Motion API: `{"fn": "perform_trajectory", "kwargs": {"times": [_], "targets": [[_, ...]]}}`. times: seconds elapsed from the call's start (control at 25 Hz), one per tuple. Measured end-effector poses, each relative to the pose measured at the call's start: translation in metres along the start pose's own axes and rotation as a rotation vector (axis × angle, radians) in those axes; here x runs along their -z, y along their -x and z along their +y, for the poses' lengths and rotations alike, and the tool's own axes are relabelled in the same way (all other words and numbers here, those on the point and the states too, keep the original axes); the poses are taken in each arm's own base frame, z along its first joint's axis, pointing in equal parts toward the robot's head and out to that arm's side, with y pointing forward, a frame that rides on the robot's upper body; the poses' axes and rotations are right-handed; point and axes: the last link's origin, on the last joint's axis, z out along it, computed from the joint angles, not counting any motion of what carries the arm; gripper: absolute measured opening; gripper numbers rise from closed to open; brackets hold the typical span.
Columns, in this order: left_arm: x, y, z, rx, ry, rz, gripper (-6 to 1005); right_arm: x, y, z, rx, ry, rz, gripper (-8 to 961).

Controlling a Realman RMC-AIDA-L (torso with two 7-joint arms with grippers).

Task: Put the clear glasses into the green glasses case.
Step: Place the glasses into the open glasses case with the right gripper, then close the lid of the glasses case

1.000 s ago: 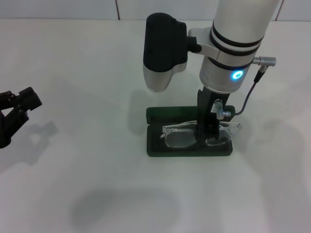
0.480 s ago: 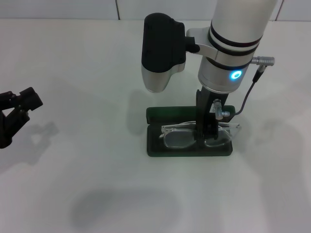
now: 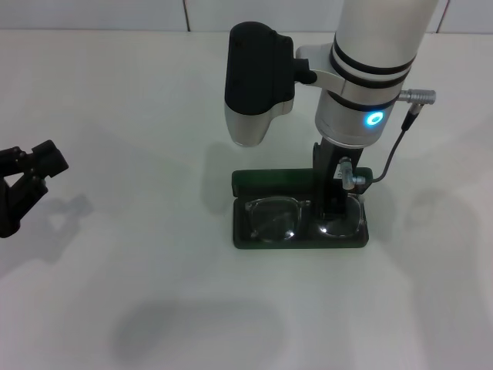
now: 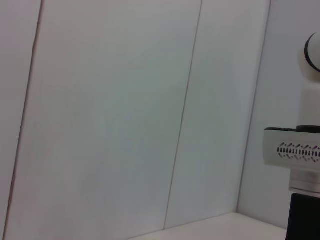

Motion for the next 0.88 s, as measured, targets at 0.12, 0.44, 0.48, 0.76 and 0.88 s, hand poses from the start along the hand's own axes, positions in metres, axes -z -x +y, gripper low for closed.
{"fn": "perform_trajectory", "kwargs": {"times": [0.12,0.44,0.48,0.76,0.88], "targets": [[0.0,0.0,0.0,-0.002,-0.002,0.0,147,0.001,0.001,0.0,0.004,-0.002,-0.003,76],[0.001,0.001,0.0,-0.002,-0.005,-0.001,147,0.006,0.005,0.007,0.035,-0.014,-0.05,75],[0.001,0.001,0.0,-0.001,-0.007,0.0,146,0.007,0.005,0.008,0.035,-0.017,-0.056,75],[0.005,-0.007,-0.007,0.038,-0.047,0.034,146,0.024,0.0,0.022,0.028,-0.042,-0.183,74],[0.0,-0.014,-0.012,0.051,-0.033,0.039,145,0.037,-0.014,0.026,-0.009,-0.075,-0.3,74]]}}
